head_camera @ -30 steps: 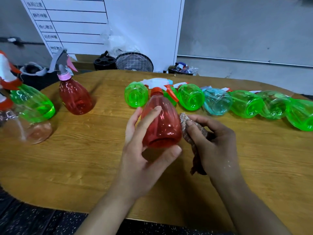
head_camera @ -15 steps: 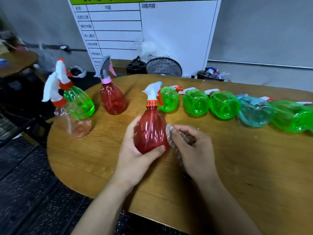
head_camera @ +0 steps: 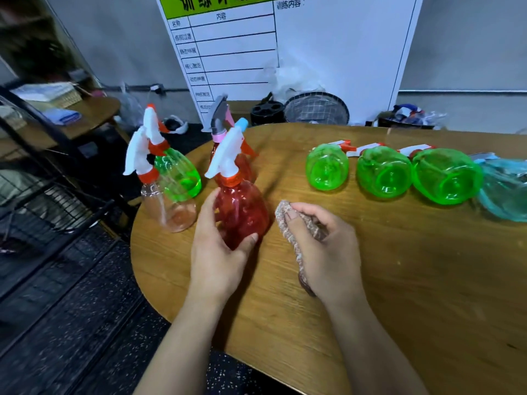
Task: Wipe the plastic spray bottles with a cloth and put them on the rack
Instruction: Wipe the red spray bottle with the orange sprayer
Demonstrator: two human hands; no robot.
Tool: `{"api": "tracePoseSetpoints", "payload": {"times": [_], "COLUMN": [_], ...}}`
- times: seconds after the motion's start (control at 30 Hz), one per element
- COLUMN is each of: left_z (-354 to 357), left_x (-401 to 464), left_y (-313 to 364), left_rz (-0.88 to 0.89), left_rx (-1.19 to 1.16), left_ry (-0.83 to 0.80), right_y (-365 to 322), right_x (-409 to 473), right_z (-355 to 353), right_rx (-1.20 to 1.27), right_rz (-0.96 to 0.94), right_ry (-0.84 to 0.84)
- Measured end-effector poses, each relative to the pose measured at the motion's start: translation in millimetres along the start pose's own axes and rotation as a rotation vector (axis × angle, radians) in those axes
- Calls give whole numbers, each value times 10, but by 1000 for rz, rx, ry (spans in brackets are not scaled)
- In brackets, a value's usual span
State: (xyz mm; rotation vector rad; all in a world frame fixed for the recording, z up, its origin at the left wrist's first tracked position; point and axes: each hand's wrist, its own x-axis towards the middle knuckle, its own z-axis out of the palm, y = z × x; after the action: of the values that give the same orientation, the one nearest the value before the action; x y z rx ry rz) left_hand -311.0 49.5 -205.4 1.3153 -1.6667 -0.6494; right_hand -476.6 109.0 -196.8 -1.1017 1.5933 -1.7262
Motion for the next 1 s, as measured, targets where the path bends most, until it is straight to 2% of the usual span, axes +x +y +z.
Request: {"api": "tracePoseSetpoints", "payload": {"times": [0.2,0.37,0.43,0.63,0.7,0.8,1.0], "left_z": [43,28,32,118,213,451,881], "left_x": [256,308,273,-11,-131,-243,47], "left_y": [-175,-185,-99,242,369,507,612], "left_rz": [-80,-121,-99,35,106,145,36], "left_rx": [3,-33,-9,-2,-19,-39,-40], "left_ry": [105,54,65,278,244,99,-143], "right_y": [80,119,83,-23,-80,-123,-50], "right_x": [31,33,31,-4,-24,-46,20], "right_z": [-116,-264,-349,-700,-841,-1039,-1279], "right_rx": [-3,-8,-58,-46,-70,-75,-115], "right_rz": [9,19,8,43,39,39,85], "right_ry": [-10,-18,2,39,61,103,130]}}
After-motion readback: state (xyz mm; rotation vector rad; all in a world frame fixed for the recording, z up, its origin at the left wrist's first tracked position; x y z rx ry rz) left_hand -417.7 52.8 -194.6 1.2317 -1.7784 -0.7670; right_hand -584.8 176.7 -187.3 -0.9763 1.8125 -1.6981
